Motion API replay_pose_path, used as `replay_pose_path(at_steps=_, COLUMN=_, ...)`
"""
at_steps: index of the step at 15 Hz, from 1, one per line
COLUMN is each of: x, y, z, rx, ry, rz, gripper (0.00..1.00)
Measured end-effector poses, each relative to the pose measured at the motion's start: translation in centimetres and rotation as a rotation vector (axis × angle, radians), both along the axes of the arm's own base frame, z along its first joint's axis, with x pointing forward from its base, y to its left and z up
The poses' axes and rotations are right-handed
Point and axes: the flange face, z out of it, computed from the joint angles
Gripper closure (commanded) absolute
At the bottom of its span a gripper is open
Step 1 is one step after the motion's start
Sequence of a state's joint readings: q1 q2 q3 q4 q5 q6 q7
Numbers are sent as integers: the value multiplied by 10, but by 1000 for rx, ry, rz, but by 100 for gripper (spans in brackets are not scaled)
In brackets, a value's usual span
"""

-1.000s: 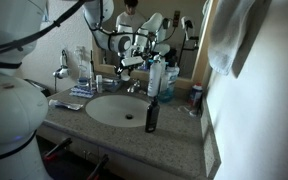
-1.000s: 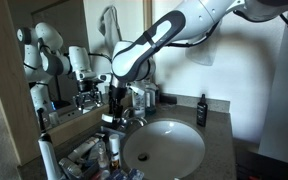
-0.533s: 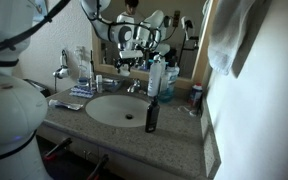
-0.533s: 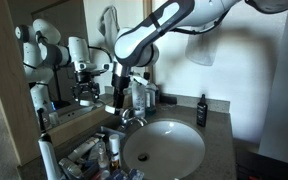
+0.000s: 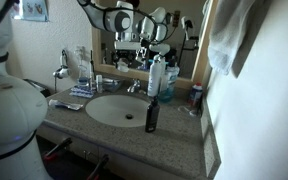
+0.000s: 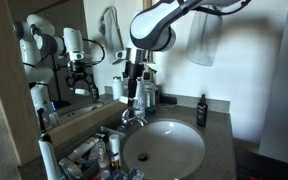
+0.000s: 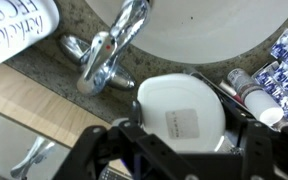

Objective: Move the white object from the basket to the right of the sink

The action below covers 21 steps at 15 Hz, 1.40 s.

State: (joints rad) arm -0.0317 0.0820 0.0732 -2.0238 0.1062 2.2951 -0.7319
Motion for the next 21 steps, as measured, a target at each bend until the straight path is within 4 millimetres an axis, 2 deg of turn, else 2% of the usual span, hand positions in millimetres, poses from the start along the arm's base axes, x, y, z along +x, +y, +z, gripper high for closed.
replay_pose_path(at_steps=3, x=-33, y=-27, z=1, rx=-6, ry=22, rz=-105, gripper=46)
replay_pose_path(at_steps=7, x=-80, y=-73, z=-5, rx=-20, ry=54, rz=-246, gripper=46)
replay_pose_path(at_steps=11, x=-114, y=-120, z=-10, rx=-52, ry=70, rz=-369, gripper=46)
replay_pose_path(at_steps=17, x=-138, y=-186, z=-14, rx=-116, ry=62, rz=-518, gripper=46)
replay_pose_path(at_steps=21, x=-145, y=-220, z=-16, rx=-172, ry=29, rz=-595, gripper=46)
